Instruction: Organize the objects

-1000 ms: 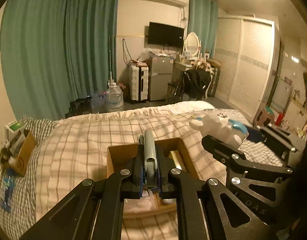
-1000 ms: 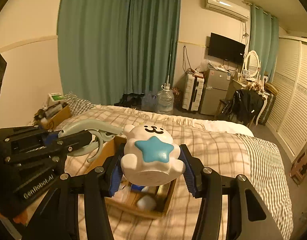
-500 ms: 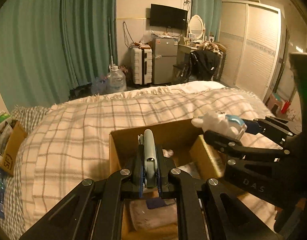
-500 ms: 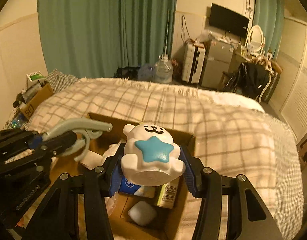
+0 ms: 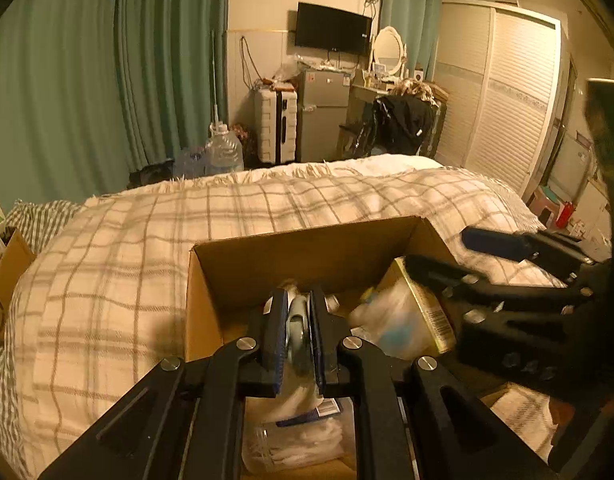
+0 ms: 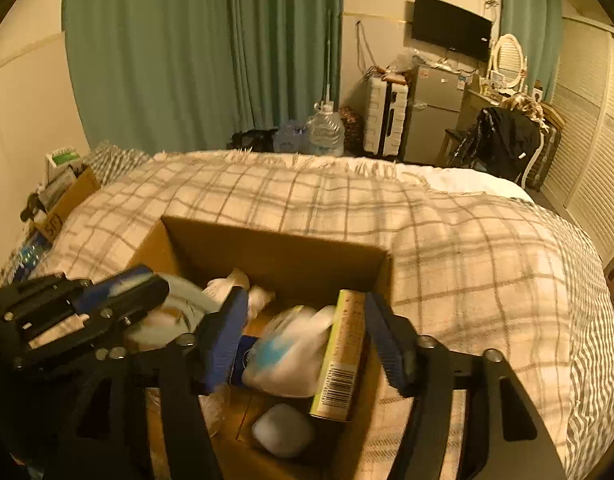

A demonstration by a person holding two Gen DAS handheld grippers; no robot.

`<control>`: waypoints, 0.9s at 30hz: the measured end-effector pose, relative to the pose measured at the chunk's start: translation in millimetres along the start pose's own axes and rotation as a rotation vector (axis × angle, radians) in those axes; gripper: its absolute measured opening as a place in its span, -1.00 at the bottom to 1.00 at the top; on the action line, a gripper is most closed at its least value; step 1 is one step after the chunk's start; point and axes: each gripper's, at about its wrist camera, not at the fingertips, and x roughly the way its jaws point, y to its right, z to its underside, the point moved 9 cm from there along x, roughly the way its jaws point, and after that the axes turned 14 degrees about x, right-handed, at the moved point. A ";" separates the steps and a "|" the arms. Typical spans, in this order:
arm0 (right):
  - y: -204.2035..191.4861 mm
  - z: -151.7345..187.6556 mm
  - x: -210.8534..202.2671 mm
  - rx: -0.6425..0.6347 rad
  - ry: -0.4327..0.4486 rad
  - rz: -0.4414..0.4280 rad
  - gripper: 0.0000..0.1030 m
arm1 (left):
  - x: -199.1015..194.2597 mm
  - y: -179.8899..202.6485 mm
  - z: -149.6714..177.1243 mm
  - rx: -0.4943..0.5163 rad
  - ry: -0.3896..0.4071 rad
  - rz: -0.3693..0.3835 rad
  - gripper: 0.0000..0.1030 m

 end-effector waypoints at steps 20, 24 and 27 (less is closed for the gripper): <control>18.1 -48.5 -208.3 0.039 0.342 0.045 0.99 | -177.6 11.6 -48.9 0.044 0.276 -0.199 1.00; 11.9 -33.0 -233.2 -0.008 0.379 0.073 0.99 | -195.5 21.8 -30.6 0.027 0.300 -0.231 1.00; 8.9 -14.4 -240.7 -0.036 0.383 0.088 0.99 | -204.9 20.9 -17.6 -0.027 0.307 -0.230 1.00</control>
